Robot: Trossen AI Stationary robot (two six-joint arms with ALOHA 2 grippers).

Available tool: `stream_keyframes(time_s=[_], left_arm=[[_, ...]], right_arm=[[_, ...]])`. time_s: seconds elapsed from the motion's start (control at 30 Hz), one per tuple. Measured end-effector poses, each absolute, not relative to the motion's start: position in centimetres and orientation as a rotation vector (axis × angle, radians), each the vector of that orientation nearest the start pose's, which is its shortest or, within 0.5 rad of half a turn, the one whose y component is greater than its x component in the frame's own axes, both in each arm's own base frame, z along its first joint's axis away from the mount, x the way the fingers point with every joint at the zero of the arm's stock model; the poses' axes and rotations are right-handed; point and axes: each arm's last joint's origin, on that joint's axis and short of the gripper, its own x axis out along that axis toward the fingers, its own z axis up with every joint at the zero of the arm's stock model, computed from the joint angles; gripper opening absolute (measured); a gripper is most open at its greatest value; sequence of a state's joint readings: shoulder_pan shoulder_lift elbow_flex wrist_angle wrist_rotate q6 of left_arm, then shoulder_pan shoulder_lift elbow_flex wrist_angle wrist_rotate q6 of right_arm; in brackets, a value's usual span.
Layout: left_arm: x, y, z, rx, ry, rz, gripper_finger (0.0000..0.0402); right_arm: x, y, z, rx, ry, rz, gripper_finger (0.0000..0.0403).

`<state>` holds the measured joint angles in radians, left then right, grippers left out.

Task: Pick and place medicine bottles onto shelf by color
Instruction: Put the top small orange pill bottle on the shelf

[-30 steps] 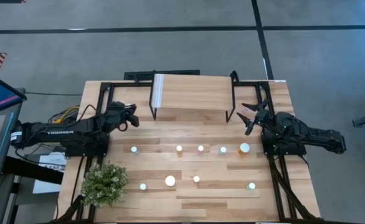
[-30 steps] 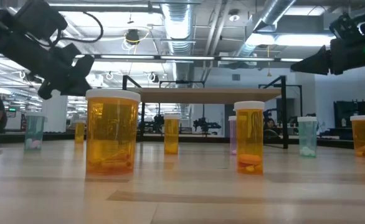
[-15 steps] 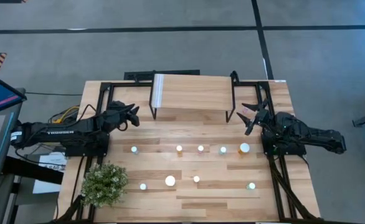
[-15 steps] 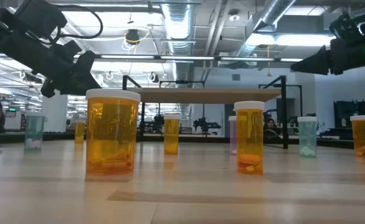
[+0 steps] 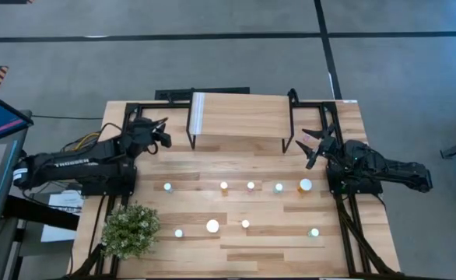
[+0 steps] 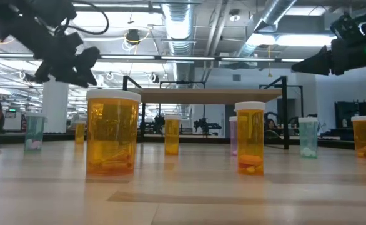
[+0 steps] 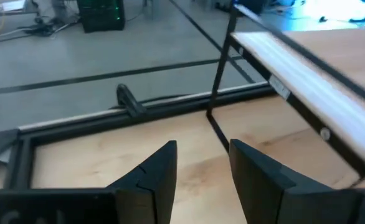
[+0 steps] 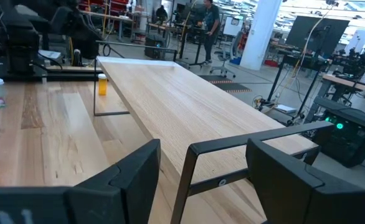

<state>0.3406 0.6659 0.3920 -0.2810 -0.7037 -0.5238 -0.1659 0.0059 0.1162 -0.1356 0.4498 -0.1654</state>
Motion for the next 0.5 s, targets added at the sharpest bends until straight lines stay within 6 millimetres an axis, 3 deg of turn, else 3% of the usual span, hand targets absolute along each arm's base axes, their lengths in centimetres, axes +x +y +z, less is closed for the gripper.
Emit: stream_keyframes(time_s=[0.1, 0.5], left_arm=[[13.2, 6.5, 21.4, -0.363, 0.340, 1.108, 0.0133], [15.1, 7.0, 18.3, -0.399, 0.548, 1.123, 0.0133]], right_arm=[[8.3, -2.7, 18.9, -0.164, 0.076, -0.612, 0.0260], [8.3, -2.7, 18.9, -0.164, 0.076, -0.612, 0.0260]])
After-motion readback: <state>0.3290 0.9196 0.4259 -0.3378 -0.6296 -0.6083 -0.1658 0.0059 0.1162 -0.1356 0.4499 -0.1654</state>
